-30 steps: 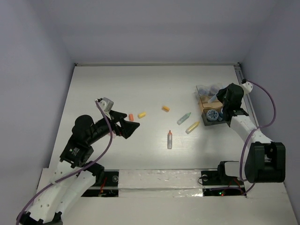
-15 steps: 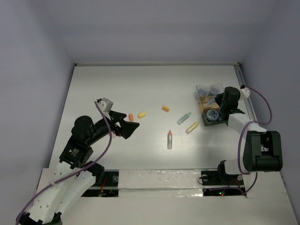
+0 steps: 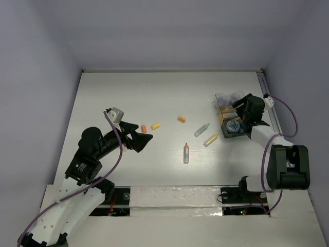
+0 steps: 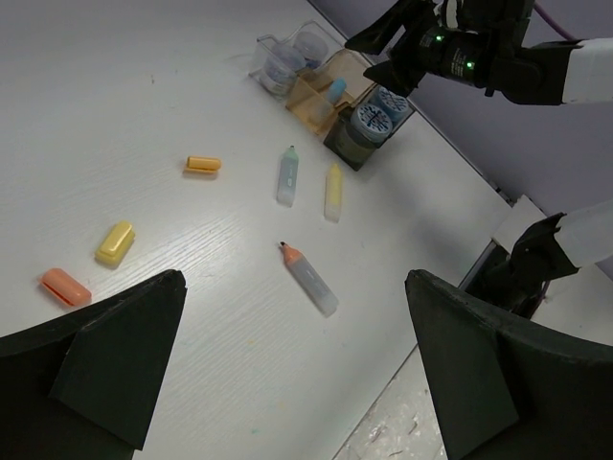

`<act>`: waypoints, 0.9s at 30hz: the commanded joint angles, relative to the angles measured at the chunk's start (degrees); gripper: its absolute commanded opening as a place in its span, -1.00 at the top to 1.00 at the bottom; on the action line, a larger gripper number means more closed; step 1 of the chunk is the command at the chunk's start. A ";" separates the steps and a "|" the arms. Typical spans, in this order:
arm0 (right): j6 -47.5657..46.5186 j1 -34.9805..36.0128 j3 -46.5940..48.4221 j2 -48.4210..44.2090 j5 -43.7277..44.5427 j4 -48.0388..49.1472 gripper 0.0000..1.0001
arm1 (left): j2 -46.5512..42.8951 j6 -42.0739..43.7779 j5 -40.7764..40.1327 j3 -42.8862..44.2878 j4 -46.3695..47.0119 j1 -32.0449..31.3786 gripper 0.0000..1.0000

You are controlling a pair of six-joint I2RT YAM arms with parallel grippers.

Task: Sort the stationery into containers
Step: Place the pen in the storage box, then pick up the pen from the center of the board.

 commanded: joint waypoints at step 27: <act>-11.72 53.54 9.62 -0.96 -4.24 -39.47 -0.46 | -0.78 -1.09 -16.82 0.74 -1.86 -0.26 -0.98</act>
